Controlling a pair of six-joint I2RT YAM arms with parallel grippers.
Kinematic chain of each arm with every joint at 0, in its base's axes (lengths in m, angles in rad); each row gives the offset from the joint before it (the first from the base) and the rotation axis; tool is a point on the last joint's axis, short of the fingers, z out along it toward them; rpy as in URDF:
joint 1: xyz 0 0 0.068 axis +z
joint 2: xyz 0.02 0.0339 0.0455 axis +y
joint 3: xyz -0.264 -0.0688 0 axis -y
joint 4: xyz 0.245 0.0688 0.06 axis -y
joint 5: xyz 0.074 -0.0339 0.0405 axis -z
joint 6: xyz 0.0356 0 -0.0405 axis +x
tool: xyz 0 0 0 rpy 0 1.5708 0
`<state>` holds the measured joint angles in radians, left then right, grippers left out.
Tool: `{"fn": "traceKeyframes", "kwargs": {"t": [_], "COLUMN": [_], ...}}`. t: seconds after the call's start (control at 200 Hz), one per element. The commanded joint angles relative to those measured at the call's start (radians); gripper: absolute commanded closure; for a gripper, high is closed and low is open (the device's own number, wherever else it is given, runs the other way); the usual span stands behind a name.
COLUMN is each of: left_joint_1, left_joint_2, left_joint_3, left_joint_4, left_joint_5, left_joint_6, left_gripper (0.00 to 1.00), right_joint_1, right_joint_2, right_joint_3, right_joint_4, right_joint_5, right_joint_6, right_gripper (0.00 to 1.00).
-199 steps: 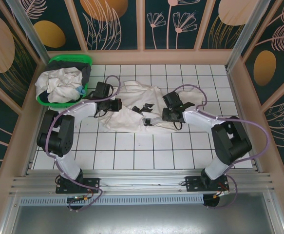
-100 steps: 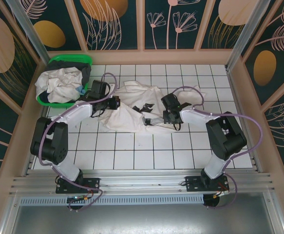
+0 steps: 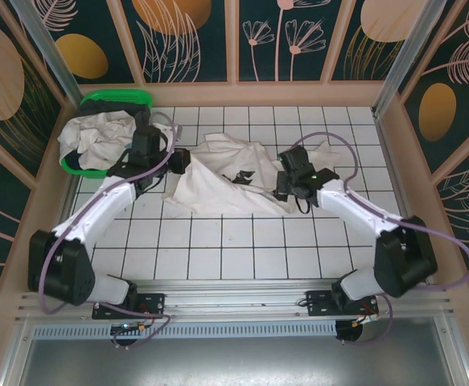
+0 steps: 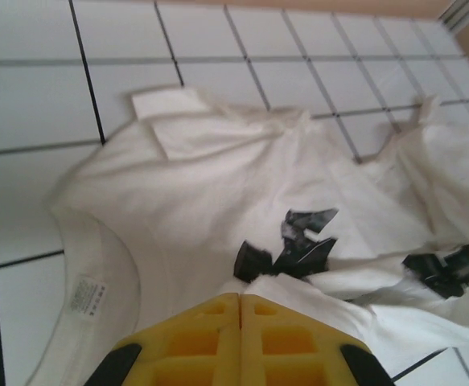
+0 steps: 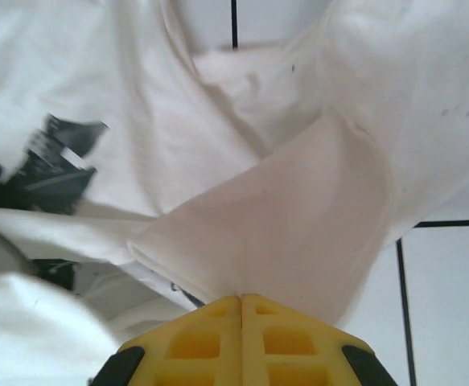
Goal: Fold and stack the t-shirts
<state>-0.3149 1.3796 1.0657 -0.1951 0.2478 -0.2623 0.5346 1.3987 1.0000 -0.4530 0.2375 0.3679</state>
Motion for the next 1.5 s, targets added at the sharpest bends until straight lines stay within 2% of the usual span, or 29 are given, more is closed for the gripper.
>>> {"fn": "traceKeyframes", "kwargs": {"t": [0.0,0.23,0.375,0.54,0.641,0.721,0.806,0.906,0.981,1.136,1.191,1.226,1.266,1.316,1.416,1.496], "left_joint_1": [0.005,0.006,0.006,0.005,0.006,0.006,0.006,0.008,0.019,0.035,0.035,0.035,0.035,0.035,0.035,0.035], "left_joint_2": [-0.115,-0.401,-0.451,-0.340,-0.315,-0.296,-0.170,0.088,0.269,0.611,0.624,0.581,0.490,0.324,-0.042,-0.227], "left_joint_3": [-0.014,0.098,0.226,0.349,0.328,0.290,0.331,0.584,0.856,1.649,1.788,1.771,1.664,1.411,0.809,0.517], "left_joint_4": [-0.014,-0.085,-0.118,-0.138,-0.100,-0.011,0.049,-0.009,-0.075,-0.323,-0.335,-0.313,-0.265,-0.155,0.195,0.275], "left_joint_5": [-0.050,-0.263,-0.341,-0.348,-0.327,-0.343,-0.347,-0.350,-0.329,-0.314,-0.301,-0.297,-0.294,-0.286,-0.274,-0.250], "left_joint_6": [-0.013,0.000,0.037,0.057,0.048,0.036,0.046,0.081,0.109,0.150,0.158,0.166,0.172,0.190,0.194,0.179], "left_gripper": [1.00,1.00,1.00,1.00,1.00,1.00,1.00,1.00,1.00,1.00,1.00,1.00,1.00,1.00,1.00,1.00], "right_joint_1": [-0.010,-0.010,-0.011,-0.022,-0.032,-0.062,-0.128,-0.168,-0.224,-0.282,-0.283,-0.287,-0.293,-0.309,-0.334,-0.346], "right_joint_2": [-0.093,-0.386,-0.517,-0.424,-0.383,-0.359,-0.219,0.002,0.102,0.122,0.102,0.077,0.043,-0.015,-0.151,-0.257], "right_joint_3": [0.025,0.170,0.241,0.285,0.258,0.219,0.247,0.420,0.557,0.787,0.841,0.857,0.859,0.828,0.674,0.485], "right_joint_4": [-0.079,-0.246,-0.229,-0.230,-0.220,-0.110,-0.005,0.024,0.045,0.071,0.075,0.087,0.103,0.129,0.173,0.174], "right_joint_5": [0.044,0.163,0.219,0.293,0.254,0.199,0.163,0.273,0.260,0.218,0.221,0.209,0.200,0.175,0.154,0.132], "right_joint_6": [-0.017,0.026,0.024,-0.020,-0.009,-0.012,-0.024,-0.052,-0.070,-0.105,-0.118,-0.134,-0.142,-0.149,-0.162,-0.153], "right_gripper": [1.00,1.00,1.00,1.00,1.00,1.00,1.00,1.00,1.00,1.00,1.00,1.00,1.00,1.00,1.00,1.00]}}
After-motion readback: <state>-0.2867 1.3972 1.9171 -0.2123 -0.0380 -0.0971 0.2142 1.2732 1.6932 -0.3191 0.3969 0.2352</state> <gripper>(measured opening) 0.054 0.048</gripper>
